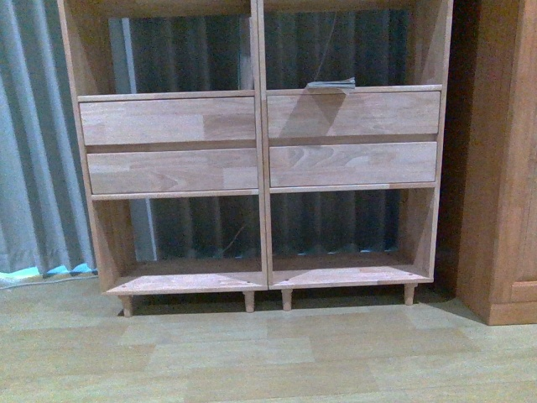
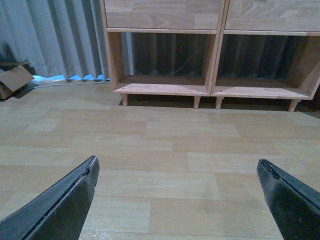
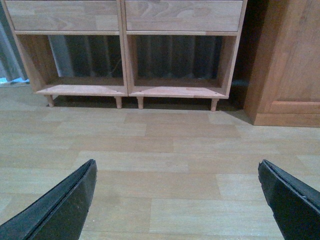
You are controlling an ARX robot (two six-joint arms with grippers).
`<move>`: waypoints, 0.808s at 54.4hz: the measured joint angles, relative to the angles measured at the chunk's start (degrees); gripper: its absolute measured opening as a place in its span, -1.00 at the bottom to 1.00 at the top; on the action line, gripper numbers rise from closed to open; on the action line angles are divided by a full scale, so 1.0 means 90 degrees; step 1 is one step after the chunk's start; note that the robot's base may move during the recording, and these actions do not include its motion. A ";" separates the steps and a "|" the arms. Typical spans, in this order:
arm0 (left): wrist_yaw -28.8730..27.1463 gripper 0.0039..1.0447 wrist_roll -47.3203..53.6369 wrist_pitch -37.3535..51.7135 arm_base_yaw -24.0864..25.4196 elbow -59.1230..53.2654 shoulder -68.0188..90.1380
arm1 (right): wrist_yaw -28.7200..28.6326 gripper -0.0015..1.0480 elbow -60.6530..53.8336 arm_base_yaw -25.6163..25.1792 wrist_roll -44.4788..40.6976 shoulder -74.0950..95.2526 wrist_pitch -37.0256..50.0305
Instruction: Organize books on shelf
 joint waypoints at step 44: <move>0.0000 0.86 0.0000 0.0000 0.0000 0.0000 0.0000 | 0.0000 0.86 0.0000 0.0000 0.0000 0.0000 0.0000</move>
